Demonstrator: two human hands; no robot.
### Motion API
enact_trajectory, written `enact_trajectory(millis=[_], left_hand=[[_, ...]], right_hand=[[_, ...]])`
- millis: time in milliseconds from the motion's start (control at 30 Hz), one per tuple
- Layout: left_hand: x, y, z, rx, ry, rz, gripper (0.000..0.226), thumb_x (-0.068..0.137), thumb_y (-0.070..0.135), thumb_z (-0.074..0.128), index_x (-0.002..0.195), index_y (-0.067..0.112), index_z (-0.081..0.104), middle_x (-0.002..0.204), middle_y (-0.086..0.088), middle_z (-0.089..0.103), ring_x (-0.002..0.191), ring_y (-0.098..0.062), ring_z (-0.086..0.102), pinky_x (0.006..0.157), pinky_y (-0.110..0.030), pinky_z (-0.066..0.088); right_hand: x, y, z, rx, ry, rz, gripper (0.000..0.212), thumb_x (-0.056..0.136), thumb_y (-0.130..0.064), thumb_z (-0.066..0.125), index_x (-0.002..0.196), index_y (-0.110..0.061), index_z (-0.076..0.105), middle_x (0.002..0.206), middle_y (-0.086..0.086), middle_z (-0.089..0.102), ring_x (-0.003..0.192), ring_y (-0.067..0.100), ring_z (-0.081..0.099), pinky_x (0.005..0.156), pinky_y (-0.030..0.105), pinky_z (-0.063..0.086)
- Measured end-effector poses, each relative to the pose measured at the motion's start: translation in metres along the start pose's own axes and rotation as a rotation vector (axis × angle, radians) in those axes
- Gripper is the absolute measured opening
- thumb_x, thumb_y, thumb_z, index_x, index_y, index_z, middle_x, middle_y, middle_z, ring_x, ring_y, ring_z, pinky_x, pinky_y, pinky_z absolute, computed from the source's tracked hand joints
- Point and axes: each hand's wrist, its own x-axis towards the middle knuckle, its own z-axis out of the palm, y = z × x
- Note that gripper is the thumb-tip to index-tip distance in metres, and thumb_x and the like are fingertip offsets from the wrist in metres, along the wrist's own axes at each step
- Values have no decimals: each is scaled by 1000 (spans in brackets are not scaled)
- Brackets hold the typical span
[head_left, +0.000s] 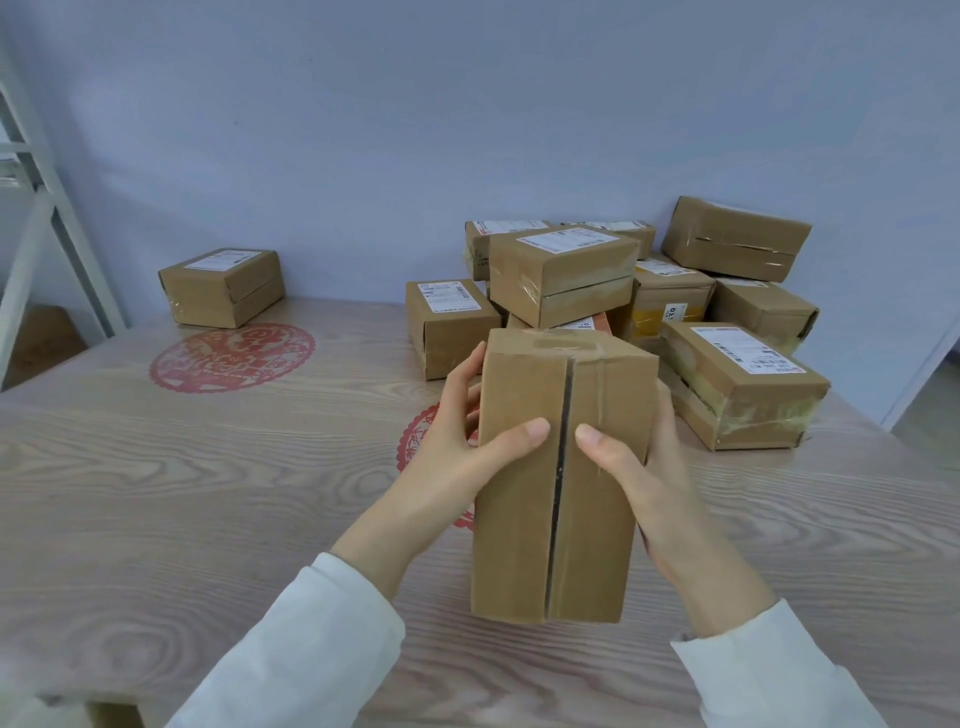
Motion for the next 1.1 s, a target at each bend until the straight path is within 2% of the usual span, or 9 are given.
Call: enact_trajectory(millis=[233,367,467,567,733,800,933,1033,1100], left_hand=[[-2,1,-2,114,-25,76,106,53,60,73,141,54,16,138,25,40,126,0,45,98,-37,50],[-3,5,-1,78,-21,76,96,52,62,71,130,65,16,138,24,43,124,-4,49,79,-26,57],[-3,5,-1,61,22,126,94,52,58,75,130,63,23,135,22,48,123,-8,52,69,-22,54],[-2,3,-1,105,20,199,105,53,53,80,142,49,23,141,22,44,128,-1,46,99,-29,48],[-4,7,-1,218,20,135,104,63,63,75,143,54,9,149,21,35,137,-4,35,106,-51,40],[-5,7,-1,203,4,105,103,62,65,71,141,56,7,138,30,43,129,6,42,104,-41,44],[-4,6,-2,105,-14,102,123,41,90,60,146,44,12,112,59,40,107,33,38,87,0,39],[0,1,-3,71,-44,48,120,50,79,70,150,35,21,141,29,43,123,11,45,107,-23,38],[0,-3,-4,66,-58,45,111,59,61,76,151,35,18,141,16,49,124,-2,51,109,-37,39]], right_hand=[[1,0,0,56,51,9,89,52,-60,64,134,-38,36,124,-14,57,104,-4,60,85,21,49],[0,-4,4,24,33,-16,77,53,-59,64,124,-50,34,123,-17,54,102,-9,58,78,13,50],[-2,-5,1,13,-14,-7,96,47,-68,72,131,-46,33,123,-20,54,101,-11,58,74,9,49],[-2,-3,-2,-6,-56,64,124,36,-91,63,142,-34,33,128,-14,57,114,0,57,94,24,49],[0,-3,-5,44,-28,81,97,58,-67,61,143,-28,37,124,-14,62,113,-1,58,104,28,43],[-2,-3,-4,38,-50,72,105,57,-71,68,146,-27,33,129,-12,60,118,1,55,105,29,42],[-5,-2,-2,28,-73,19,101,63,-51,82,142,-46,19,129,-31,46,108,-21,48,84,3,43],[-5,-1,-2,12,-94,-25,99,59,-45,74,142,-46,19,131,-31,44,113,-15,49,81,5,44],[-5,0,-2,21,-89,-24,97,65,-48,74,144,-41,19,133,-27,44,114,-14,49,82,7,45]])
